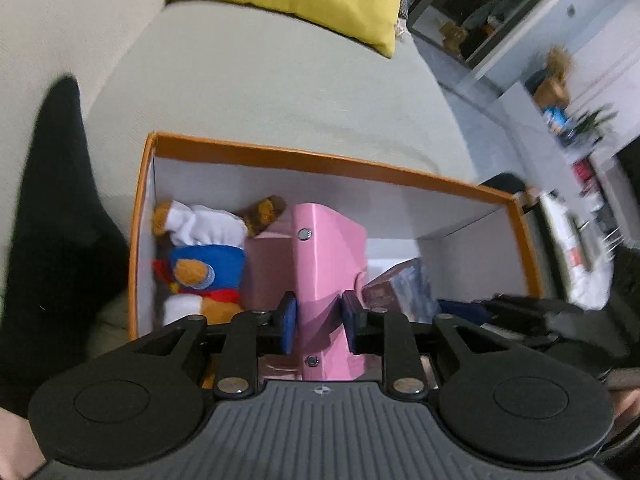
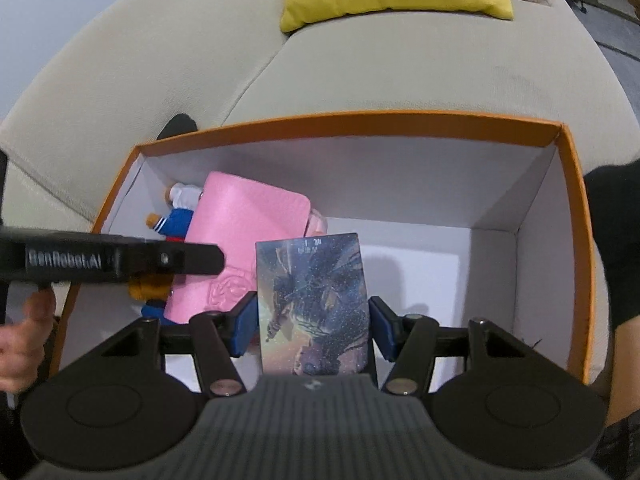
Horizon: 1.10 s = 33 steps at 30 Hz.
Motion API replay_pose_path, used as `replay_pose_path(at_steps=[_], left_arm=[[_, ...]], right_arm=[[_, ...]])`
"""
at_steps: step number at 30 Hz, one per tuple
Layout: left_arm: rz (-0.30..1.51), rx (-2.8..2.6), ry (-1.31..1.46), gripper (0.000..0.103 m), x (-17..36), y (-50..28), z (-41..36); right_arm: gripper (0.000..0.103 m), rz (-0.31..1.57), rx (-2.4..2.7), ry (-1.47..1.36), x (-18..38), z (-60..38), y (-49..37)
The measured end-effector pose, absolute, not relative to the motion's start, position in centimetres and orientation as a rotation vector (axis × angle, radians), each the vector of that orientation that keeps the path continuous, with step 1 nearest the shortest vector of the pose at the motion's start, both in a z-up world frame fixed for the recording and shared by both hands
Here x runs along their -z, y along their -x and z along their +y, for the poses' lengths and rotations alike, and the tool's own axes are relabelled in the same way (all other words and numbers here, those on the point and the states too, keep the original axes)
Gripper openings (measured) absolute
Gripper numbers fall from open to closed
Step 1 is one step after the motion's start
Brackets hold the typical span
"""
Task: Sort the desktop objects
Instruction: 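Lower the hair tool and card pack into the orange box with both grippers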
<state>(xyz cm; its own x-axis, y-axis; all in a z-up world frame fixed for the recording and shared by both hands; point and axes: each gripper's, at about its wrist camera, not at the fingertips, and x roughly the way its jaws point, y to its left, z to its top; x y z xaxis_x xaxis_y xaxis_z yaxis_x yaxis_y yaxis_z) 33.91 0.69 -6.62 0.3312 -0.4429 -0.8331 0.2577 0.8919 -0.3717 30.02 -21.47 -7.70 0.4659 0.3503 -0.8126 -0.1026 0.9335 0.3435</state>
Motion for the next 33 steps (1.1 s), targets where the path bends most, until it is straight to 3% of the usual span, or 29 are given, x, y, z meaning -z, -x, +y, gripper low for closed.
replay_pose_path(at_steps=[6,11,17,33], left_arm=[[1.058,0.352,-0.097,0.035,6.0,-33.1,-2.0],[1.053,0.331,-0.103,0.035,5.7,-33.1,-2.0],[1.087,0.360,-0.060,0.017,6.0,-33.0,-1.3],[1.066,0.274,-0.079,0.010,6.3,-34.0,-0.9]], right_arm=[[0.060,1.054,-0.208,-0.323,7.4,-22.2,-30.4],[0.060,1.080,-0.114,-0.317,8.0,-22.6,-31.2],[0.060,1.089,-0.100,-0.329,8.6,-21.4,-32.4],[0.060,1.074,-0.095,-0.297,8.1,-19.7,-33.6]])
